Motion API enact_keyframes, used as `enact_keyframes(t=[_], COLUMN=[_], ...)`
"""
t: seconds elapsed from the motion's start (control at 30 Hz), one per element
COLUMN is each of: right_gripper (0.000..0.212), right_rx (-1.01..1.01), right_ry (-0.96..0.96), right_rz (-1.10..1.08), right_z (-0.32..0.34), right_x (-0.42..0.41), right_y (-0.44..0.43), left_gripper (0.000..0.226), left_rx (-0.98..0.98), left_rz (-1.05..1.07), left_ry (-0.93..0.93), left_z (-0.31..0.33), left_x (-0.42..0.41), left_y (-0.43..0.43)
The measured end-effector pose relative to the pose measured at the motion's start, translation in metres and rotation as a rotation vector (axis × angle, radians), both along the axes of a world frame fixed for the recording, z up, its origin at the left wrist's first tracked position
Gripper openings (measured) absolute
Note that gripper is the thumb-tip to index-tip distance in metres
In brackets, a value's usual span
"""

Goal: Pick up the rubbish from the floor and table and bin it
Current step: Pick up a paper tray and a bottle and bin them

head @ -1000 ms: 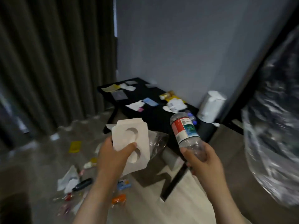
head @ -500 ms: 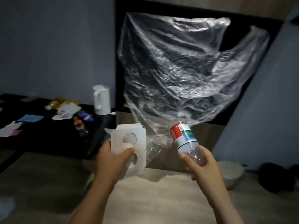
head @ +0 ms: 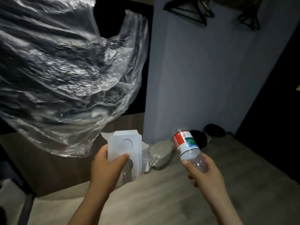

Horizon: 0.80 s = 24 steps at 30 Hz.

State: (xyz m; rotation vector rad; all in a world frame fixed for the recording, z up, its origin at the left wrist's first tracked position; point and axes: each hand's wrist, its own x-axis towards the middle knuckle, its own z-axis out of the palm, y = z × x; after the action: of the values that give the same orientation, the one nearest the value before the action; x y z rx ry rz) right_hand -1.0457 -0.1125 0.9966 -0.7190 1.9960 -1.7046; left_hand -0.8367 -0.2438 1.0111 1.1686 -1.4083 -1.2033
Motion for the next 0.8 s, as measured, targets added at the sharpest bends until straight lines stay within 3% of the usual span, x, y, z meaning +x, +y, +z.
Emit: enact_keyframes(t=[0.27, 0.53, 0.8], right_gripper=[0.031, 0.052, 0.043], right_rx=[0.068, 0.109, 0.155], right_ry=[-0.051, -0.075, -0.146], right_rz=[-0.214, -0.409, -0.503], right_z=[-0.033, -0.036, -0.061], right_x=[-0.108, -0.193, -0.285], right_y=[-0.012, -0.07, -0.105], left_gripper=[0.026, 0.027, 0.022], left_rx=[0.025, 0.053, 0.089], left_rz=[-0.256, -0.455, -0.558], left_ry=[-0.035, -0.072, -0.135], left_z=[-0.031, -0.043, -0.062], left_x=[-0.143, -0.267, -0.379], left_y=[-0.06, -0.157, -0.201])
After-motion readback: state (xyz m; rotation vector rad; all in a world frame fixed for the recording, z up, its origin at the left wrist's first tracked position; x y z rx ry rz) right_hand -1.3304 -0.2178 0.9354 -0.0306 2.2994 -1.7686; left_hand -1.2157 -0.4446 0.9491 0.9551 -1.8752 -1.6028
